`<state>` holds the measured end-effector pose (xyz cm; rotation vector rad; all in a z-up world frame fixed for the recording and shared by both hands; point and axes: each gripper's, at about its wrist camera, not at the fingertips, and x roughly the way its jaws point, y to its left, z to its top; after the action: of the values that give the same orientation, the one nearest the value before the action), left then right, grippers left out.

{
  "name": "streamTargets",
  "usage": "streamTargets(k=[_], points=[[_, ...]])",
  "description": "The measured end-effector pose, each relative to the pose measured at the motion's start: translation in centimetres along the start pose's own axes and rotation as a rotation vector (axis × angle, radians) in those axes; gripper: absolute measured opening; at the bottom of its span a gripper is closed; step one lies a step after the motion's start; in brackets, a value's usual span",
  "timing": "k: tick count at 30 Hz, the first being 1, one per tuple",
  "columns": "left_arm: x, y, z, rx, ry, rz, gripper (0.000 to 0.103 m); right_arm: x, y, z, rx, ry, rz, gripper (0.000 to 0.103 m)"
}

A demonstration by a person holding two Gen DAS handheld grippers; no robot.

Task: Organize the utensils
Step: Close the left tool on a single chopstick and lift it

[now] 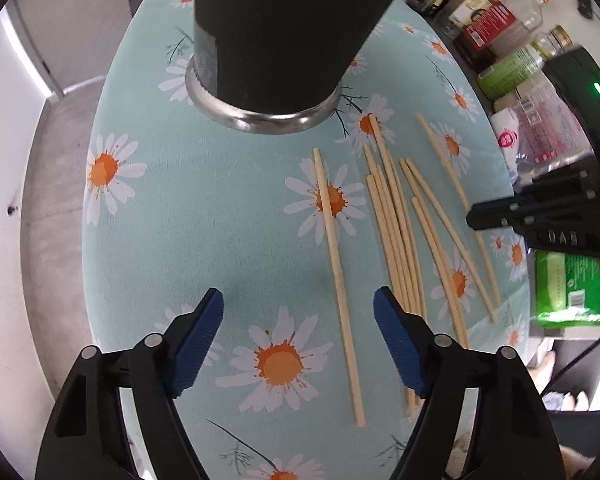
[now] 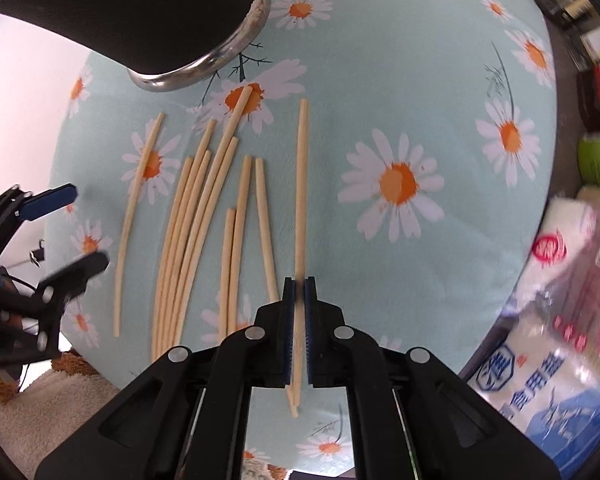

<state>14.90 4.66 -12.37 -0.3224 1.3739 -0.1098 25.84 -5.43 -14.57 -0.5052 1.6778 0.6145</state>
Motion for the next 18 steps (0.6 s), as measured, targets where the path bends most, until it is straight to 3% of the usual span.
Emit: streamTargets(k=[2, 3, 16, 18], points=[[0.2, -0.3, 0.2, -0.02, 0.033, 0.0, 0.064, -0.2, 0.4, 0.1, -0.003, -0.018, 0.009, 0.006], [0.3, -0.7, 0.3, -0.016, 0.043, 0.004, 0.054, -0.4, 0.5, 0.2, 0.0, -0.028, 0.016, 0.006], [2.7, -4.2, 1.8, -0.071, 0.132, 0.22, 0.028, -2.2, -0.4, 1.1, -0.004, -0.152, 0.106, 0.006], [2.8, -4.5, 1.9, -0.083, 0.141, 0.234, 0.017, -2.3, -0.5, 1.5, 0.0, -0.168, 0.119, 0.006]])
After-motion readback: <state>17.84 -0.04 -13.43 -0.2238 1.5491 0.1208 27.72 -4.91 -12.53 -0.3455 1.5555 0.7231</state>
